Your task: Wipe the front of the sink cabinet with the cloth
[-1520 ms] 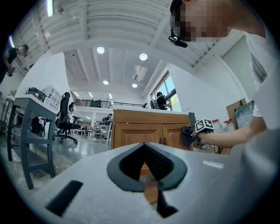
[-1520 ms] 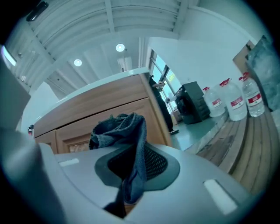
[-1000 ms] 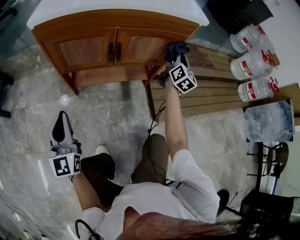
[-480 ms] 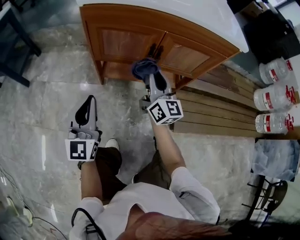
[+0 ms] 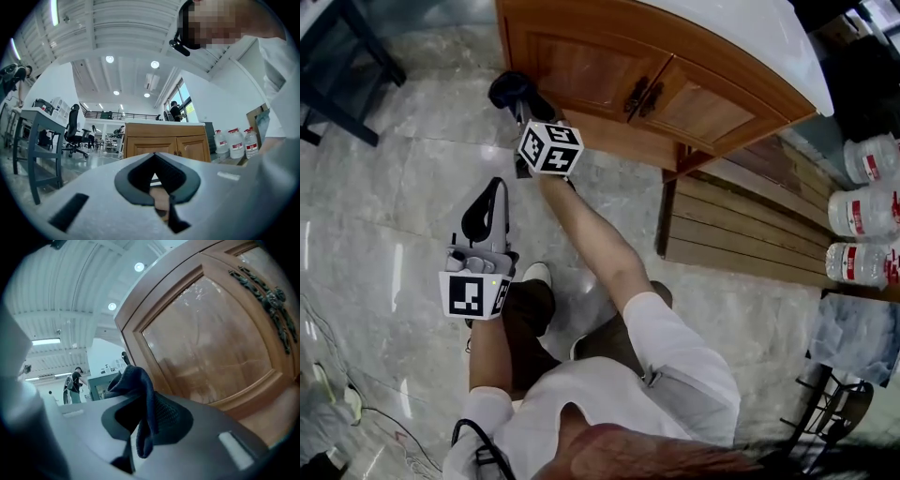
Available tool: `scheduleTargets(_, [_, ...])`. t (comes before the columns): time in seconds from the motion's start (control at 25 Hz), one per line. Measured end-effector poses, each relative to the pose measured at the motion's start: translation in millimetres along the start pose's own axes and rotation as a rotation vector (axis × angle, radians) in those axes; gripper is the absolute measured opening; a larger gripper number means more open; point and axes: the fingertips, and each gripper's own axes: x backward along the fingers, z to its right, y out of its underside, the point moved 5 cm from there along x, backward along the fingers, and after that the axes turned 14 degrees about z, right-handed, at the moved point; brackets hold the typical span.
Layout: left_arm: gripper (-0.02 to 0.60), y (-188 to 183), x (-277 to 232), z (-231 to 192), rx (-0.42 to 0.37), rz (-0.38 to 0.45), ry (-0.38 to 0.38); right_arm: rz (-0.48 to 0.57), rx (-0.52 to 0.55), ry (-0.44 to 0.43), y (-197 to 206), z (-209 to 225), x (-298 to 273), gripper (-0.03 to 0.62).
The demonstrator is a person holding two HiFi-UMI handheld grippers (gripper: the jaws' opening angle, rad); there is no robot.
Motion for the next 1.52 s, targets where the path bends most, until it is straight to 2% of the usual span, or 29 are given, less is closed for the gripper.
scheduleTargets(0.16, [0.005, -1.4, -0.9, -4.2, -0.004, -0.003, -0.005, -0.042, 0.077, 0.024, 8.6, 4.7, -28.1, 0.058])
scheduleTargets(0.28, [0.005, -1.0, -1.1, -8.9, -0.001, -0.002, -0.012, -0.031, 0.148, 0.019, 5.9, 16.5, -20.9, 0.057])
scheduleTargets(0.4, [0.005, 1.0, -0.4, -12.4, 0.007, -0.004, -0.015, 0.004, 0.151, 0.079, -6.3, 47.8, -1.0, 0.055])
scheduleTargets(0.6, [0.005, 5.5, -3.5, -11.9, 0.012, -0.010, -0.001, 0.033, 0.330, 0.117, -33.1, 88.6, 34.7, 0.057])
scheduleTargets(0.8, [0.005, 8.3, -8.3, -5.8, 0.019, -0.013, 0.018, 0.069, 0.405, 0.194, -64.7, 129.4, 74.8, 0.055])
scheduleTargets(0.92, [0.005, 9.4, -8.4, -5.1, 0.025, -0.013, 0.020, 0.067, 0.497, 0.184, -77.5, 143.4, 97.3, 0.054])
scheduleTargets(1.04, [0.005, 10.7, -8.0, -4.4, 0.028, -0.014, 0.019, 0.068, 0.539, 0.182, -89.9, 157.6, 117.7, 0.055])
scheduleTargets(1.16, [0.005, 10.6, -8.4, -4.1, 0.030, -0.015, 0.023, 0.107, 0.548, 0.253, -115.9, 183.6, 141.7, 0.055])
scheduleTargets(1.32, [0.005, 12.3, -10.8, -6.3, 0.039, -0.014, 0.026, 0.180, 0.503, 0.416, -161.1, 235.1, 175.5, 0.054])
scheduleTargets(1.52, [0.005, 13.1, -10.9, -8.9, 0.037, -0.023, 0.030, 0.214, 0.516, 0.508, -193.3, 271.0, 209.1, 0.055])
